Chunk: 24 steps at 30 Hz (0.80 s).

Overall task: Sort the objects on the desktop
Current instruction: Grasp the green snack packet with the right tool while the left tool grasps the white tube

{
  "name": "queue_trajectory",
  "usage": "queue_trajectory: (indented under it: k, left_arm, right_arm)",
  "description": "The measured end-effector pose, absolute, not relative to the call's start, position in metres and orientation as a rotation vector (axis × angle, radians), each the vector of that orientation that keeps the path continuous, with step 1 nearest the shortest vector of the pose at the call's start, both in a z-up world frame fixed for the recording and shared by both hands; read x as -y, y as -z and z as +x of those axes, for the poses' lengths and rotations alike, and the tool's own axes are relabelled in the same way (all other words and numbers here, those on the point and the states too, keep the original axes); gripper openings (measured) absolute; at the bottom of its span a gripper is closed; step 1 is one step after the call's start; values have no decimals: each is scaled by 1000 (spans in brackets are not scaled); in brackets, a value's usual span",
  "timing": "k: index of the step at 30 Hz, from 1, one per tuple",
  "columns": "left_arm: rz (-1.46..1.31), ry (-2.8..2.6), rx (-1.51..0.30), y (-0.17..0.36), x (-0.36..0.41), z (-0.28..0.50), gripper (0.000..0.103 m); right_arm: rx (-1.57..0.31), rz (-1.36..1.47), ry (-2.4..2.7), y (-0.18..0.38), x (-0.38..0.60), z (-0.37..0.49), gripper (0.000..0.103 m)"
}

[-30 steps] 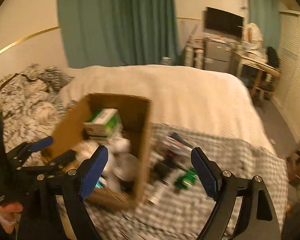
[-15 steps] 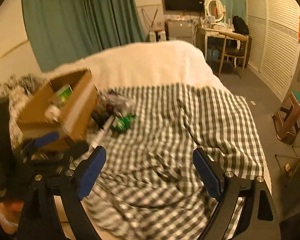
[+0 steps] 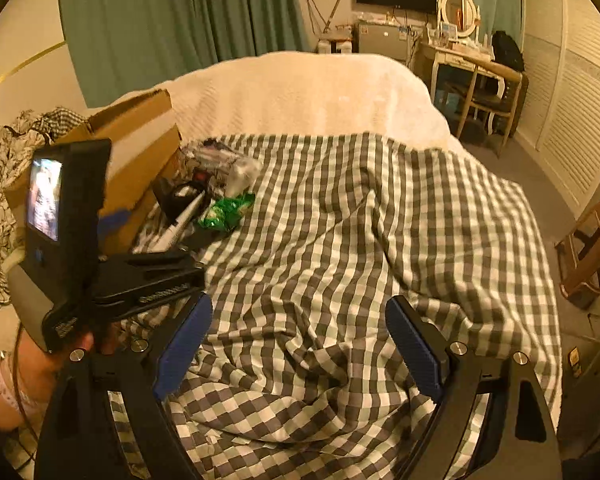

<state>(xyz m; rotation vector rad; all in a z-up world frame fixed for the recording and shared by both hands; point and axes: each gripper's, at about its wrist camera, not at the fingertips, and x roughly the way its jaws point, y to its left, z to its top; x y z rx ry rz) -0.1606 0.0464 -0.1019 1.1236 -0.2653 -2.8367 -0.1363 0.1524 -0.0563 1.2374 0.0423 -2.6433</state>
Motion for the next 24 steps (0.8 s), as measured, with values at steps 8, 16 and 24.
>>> queue_trajectory:
  k: [8, 16, 24]
  left_arm:
    - [1158, 2907, 249, 98, -5, -158, 85]
    - [1459, 2887, 6, 108, 59, -177, 5]
    - [1476, 2930, 13, 136, 32, -169, 46]
  right_arm:
    - [-103, 1299, 2626, 62, -134, -131, 88]
    - [-85, 1301, 2613, 64, -118, -136, 88]
    - [-185, 1298, 2559, 83, -91, -154, 88]
